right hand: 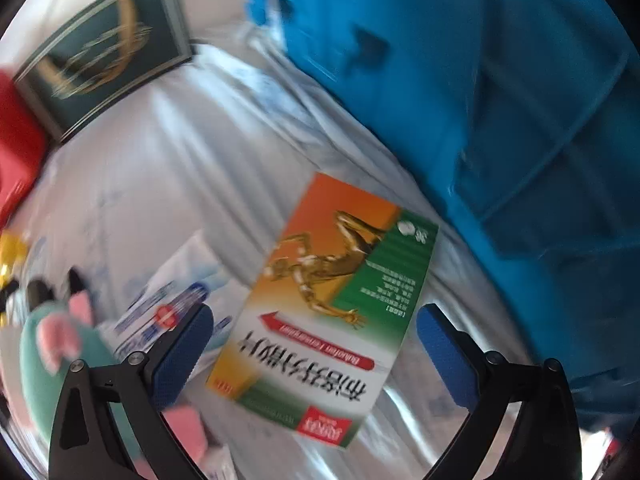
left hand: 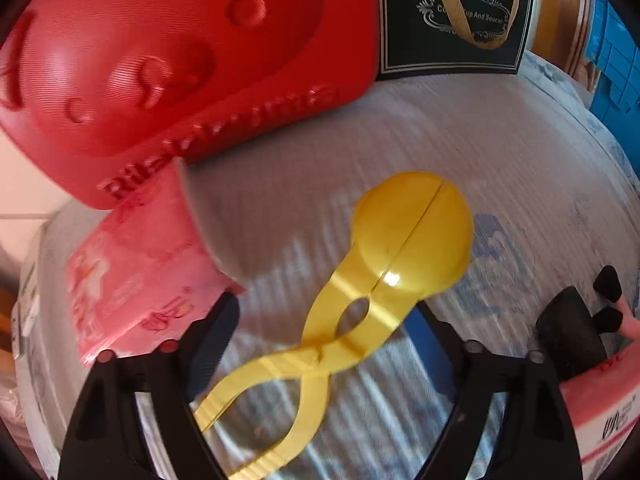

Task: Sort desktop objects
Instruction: 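Grasp the yellow snowball clip with the left tool while the right tool grasps the Ibuprofen box, then carry the yellow clip and Ibuprofen box into the blue crate and release both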

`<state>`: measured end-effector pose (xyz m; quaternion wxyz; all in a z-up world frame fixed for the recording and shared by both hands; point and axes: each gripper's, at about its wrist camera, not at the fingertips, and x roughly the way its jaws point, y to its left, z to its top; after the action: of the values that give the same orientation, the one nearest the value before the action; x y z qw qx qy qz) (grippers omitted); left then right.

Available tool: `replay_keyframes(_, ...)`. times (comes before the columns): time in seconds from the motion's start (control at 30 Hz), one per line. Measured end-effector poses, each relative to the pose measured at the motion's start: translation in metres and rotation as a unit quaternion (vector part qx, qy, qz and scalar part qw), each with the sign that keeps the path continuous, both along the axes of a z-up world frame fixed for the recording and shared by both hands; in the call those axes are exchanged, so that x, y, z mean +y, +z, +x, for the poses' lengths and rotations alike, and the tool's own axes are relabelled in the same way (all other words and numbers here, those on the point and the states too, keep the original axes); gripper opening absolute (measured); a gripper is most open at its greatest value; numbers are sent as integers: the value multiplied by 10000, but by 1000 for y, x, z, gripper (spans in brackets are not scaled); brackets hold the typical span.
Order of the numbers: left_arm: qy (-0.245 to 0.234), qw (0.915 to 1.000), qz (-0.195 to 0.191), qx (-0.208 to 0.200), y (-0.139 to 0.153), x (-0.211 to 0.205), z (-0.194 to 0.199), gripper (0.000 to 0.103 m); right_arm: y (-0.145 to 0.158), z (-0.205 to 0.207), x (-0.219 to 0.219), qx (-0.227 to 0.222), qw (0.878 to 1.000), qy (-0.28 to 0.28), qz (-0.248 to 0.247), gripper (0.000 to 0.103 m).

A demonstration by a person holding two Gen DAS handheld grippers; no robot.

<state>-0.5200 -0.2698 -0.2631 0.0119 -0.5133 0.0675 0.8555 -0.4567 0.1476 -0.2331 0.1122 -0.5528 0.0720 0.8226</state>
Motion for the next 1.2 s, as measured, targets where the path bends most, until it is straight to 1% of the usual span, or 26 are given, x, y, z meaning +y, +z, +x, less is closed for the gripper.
replay_keyframes(0.03, -6, 10000, 83, 28, 0, 0, -2, 76, -4, -1, 4, -33, 9999, -160, -54, 103)
replay_keyframes(0.07, 8, 9999, 130, 41, 0, 0, -4, 74, -9, -3, 9, -81, 9993, -305, -179, 103)
replay_keyframes(0.1, 27, 9998, 163, 63, 1, 0, -5, 67, -13, -5, 12, -124, 9989, -381, -263, 103)
replay_keyframes(0.13, 16, 9997, 236, 83, 1, 0, -6, 55, -17, -7, 14, -174, 9984, -435, -320, 103)
replay_keyframes(0.17, -23, 9992, 394, 55, 2, 0, -7, 49, -21, -9, 16, -231, 9979, -485, -362, 103)
replay_keyframes(0.2, -26, 9991, 420, 30, 2, 0, -8, 41, -24, -10, 19, -258, 9974, -540, -412, 103)
replay_keyframes(0.27, -37, 9992, 384, 42, 4, 3, -6, 32, -25, -12, 22, -220, 9968, -604, -482, 103)
replay_keyframes(0.33, 24, 9993, 370, 20, 6, 3, -2, 31, -23, -14, 22, -219, 9972, -555, -452, 100)
replay_keyframes(0.37, 67, 9991, 423, 46, 10, 2, 2, 31, -21, -15, 21, -229, 9977, -507, -394, 95)
replay_keyframes(0.4, 96, 9989, 442, 80, 13, 2, 7, 31, -19, -15, 20, -224, 9982, -439, -350, 94)
replay_keyframes(0.5, 143, 9990, 372, 187, 27, 1, 18, 31, -11, -10, 12, -189, 9994, -214, -214, 94)
replay_keyframes(0.57, 127, 9989, 337, 303, 41, -2, 30, 31, -5, -4, 7, -146, 9996, -173, -188, 94)
replay_keyframes(0.6, 116, 9988, 304, 360, 46, -2, 27, 31, 1, 0, 4, -93, 9998, -109, -169, 94)
replay_keyframes(0.7, 169, 9980, 269, 548, 72, -2, 45, 31, 21, 11, -4, 101, 9999, 110, -65, 94)
replay_keyframes(0.83, 316, 9961, 252, 783, 106, -2, 73, 31, 61, 32, -16, 501, 9980, 380, 99, 94)
replay_keyframes(0.87, 352, 9957, 246, 823, 113, 2, 74, 31, 73, 39, -19, 615, 9970, 459, 139, 94)
replay_keyframes(0.97, 438, 9938, 222, 1002, 136, 10, 96, 31, 112, 64, -24, 1037, 9922, 650, 232, 94)
replay_keyframes(1.1, 439, 9903, 168, 1309, 169, 27, 133, 31, 159, 112, -26, 1623, 9824, 860, 339, 94)
replay_keyframes(1.2, 369, 9876, 218, 1508, 192, 47, 156, 31, 195, 146, -25, 2028, 9736, 963, 404, 94)
